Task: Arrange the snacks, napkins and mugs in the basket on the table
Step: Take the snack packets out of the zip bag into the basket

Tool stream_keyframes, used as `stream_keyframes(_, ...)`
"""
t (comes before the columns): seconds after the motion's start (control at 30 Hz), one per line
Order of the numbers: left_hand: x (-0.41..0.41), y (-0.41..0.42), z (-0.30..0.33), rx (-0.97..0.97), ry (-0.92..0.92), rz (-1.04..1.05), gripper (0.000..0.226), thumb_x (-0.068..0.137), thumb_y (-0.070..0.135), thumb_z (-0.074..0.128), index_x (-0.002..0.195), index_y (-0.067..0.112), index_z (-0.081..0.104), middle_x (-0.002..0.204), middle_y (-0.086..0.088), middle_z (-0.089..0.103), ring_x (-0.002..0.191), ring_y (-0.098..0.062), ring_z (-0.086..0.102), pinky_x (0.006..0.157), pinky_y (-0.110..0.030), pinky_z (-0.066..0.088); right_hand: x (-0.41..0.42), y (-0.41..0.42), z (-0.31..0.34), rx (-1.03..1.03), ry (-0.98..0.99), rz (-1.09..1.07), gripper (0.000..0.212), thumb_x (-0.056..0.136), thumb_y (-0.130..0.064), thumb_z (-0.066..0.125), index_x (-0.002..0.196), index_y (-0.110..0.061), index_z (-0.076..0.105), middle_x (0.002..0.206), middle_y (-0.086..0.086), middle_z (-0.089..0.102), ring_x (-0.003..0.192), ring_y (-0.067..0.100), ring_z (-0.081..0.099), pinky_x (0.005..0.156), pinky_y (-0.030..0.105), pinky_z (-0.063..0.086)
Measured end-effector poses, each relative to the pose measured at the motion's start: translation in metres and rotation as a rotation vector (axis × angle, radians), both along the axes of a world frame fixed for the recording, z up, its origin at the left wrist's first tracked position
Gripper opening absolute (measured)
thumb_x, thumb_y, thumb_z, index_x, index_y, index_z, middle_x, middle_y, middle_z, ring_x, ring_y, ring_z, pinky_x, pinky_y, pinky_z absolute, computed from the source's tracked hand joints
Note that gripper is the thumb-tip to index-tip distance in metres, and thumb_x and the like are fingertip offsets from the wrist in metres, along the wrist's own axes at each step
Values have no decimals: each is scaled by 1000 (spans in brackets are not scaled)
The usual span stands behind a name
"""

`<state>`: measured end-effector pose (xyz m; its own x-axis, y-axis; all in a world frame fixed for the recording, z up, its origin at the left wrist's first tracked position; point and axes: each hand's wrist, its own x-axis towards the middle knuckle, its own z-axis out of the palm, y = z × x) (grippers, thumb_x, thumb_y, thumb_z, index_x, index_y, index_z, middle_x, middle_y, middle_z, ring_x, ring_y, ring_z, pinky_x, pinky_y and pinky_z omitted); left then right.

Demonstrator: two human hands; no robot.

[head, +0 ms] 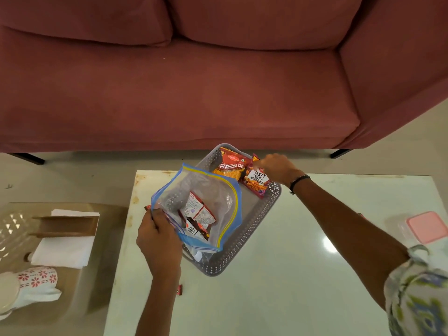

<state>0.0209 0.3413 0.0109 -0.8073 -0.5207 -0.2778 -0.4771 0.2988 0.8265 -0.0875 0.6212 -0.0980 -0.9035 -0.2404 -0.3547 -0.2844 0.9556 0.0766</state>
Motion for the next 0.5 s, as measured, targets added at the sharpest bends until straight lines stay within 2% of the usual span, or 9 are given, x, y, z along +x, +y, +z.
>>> stream_keyframes(0.07, -1, -1, 0, 1, -1, -5, 36, 99, 32, 35, 100, 3, 57, 90, -9, 61, 85, -29, 63, 77, -40, 53, -9, -13, -2, 59, 103, 21, 41, 93, -5, 47, 127, -26, 55, 120, 8, 63, 113, 26, 60, 105, 39, 38)
stream_keyframes(0.1, -2, -2, -1, 3, 1, -7, 35, 99, 32, 35, 97, 5, 57, 90, -9, 62, 85, -30, 63, 77, -41, 53, -16, -22, -5, 36, 145, 8, 40, 91, -7, 49, 127, -24, 54, 121, 9, 63, 114, 26, 59, 105, 39, 38)
stream_keyframes(0.23, -3, -5, -6, 13, 15, -9, 40, 98, 33, 36, 99, -1, 58, 87, -11, 61, 79, -26, 60, 76, -45, 54, -48, -68, -18, -10, 151, -51, 43, 84, -17, 56, 126, -13, 49, 124, 8, 59, 118, 26, 48, 94, 38, 40)
stream_keyframes(0.33, 1, -7, -12, 27, 42, -12, 41, 97, 34, 37, 103, 0, 59, 85, -9, 60, 77, -25, 58, 77, -46, 53, -54, -93, -42, 38, 137, -37, 53, 85, -22, 58, 134, -15, 42, 134, 8, 50, 124, 28, 43, 95, 40, 40)
stream_keyframes(0.43, 3, -9, -17, 54, 65, -15, 38, 97, 32, 37, 97, 1, 58, 75, -7, 58, 69, -24, 55, 73, -45, 52, -53, -99, -60, 91, 269, -107, 48, 85, -28, 62, 131, -27, 49, 125, 8, 60, 118, 27, 52, 89, 38, 46)
stream_keyframes(0.5, 4, -11, -20, 75, 87, -1, 33, 97, 31, 37, 87, 6, 56, 67, -2, 54, 63, -22, 53, 67, -40, 47, -52, -101, -65, 100, 215, -158, 46, 86, -24, 60, 130, -25, 50, 118, 13, 62, 112, 29, 54, 86, 37, 46)
